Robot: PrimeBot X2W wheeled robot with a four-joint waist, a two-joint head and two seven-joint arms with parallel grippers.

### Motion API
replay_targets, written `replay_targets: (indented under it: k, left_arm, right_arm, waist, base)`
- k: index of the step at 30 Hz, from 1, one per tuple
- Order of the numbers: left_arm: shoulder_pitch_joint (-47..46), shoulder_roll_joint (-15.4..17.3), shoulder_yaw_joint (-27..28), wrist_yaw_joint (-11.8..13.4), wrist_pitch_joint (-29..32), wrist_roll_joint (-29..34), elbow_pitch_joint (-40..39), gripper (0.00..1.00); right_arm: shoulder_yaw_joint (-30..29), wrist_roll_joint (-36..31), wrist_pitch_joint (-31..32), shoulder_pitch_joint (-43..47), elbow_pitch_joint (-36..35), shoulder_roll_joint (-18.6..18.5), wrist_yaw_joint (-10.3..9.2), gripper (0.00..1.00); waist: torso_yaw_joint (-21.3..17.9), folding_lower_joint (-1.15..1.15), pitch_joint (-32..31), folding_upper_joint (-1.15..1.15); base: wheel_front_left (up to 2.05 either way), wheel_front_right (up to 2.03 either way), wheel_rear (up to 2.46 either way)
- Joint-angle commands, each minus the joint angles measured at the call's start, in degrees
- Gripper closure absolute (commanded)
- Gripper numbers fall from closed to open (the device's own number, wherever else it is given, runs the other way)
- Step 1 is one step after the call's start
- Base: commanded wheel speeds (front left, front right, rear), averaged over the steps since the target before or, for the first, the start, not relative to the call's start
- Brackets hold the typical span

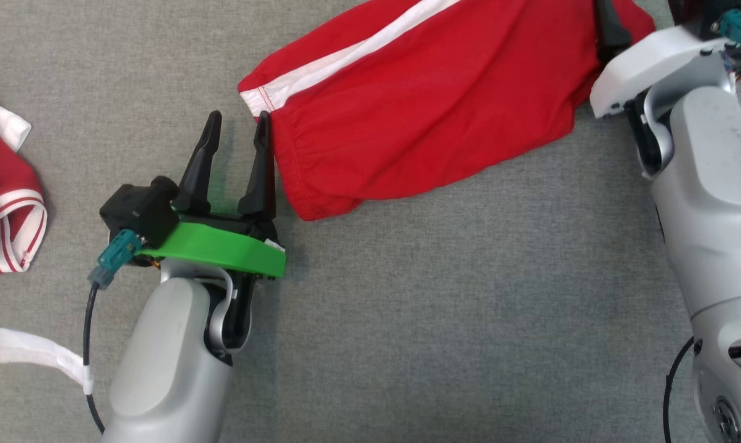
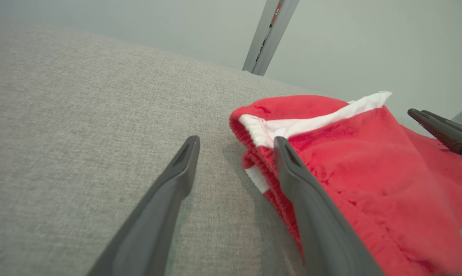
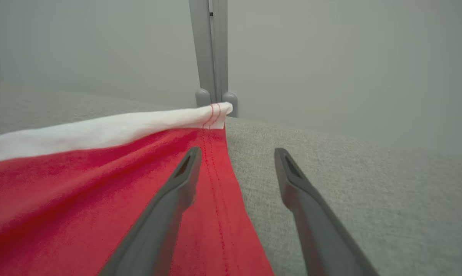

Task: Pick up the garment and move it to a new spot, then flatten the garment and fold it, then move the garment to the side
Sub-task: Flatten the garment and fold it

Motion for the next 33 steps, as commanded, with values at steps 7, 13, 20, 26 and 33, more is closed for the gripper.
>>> replay_targets:
  k: [7, 13, 20, 26, 33]
  left_arm:
    - [3.92, 0.05, 2.49, 0.20, -0.03, 1.24, 0.10, 0.00]
    - [6.22, 0.06, 3.66, 0.20, -0.04, 2.88, 1.21, 0.00]
    - [10.77, 0.06, 5.31, 0.20, -0.03, 4.60, 2.29, 0.00]
    - [14.92, 0.06, 6.25, 0.20, -0.03, 5.29, 2.71, 0.00]
    - [18.04, 0.06, 5.56, 0.20, -0.04, 5.55, 3.06, 0.00]
  right_arm:
    - [2.37, 2.68, 2.82, 5.59, 8.60, -0.55, -0.08, 1.00]
    - [2.49, 7.13, 1.63, 9.15, 11.41, -0.58, -0.09, 1.00]
    - [0.28, 13.16, 0.06, 15.50, 9.07, -2.22, -0.10, 1.00]
    - [-2.00, 18.14, -0.13, 23.60, 2.49, -3.43, -0.10, 1.00]
    - [-5.56, 20.00, -0.15, 31.90, -4.89, -3.79, -0.09, 1.00]
  waist:
    - [-0.79, 0.00, -2.83, 0.00]
    - [-1.49, 0.00, -6.55, 0.00]
    - [-3.29, 0.00, -12.74, 0.00]
    - [-4.37, 0.00, -16.98, 0.00]
    - [-4.61, 0.00, -20.11, 0.00]
  base:
    - [0.00, 0.00, 0.00]
    - [0.00, 0.00, 0.00]
    - [0.00, 0.00, 0.00]
    - [0.00, 0.00, 0.00]
    - [0.00, 0.00, 0.00]
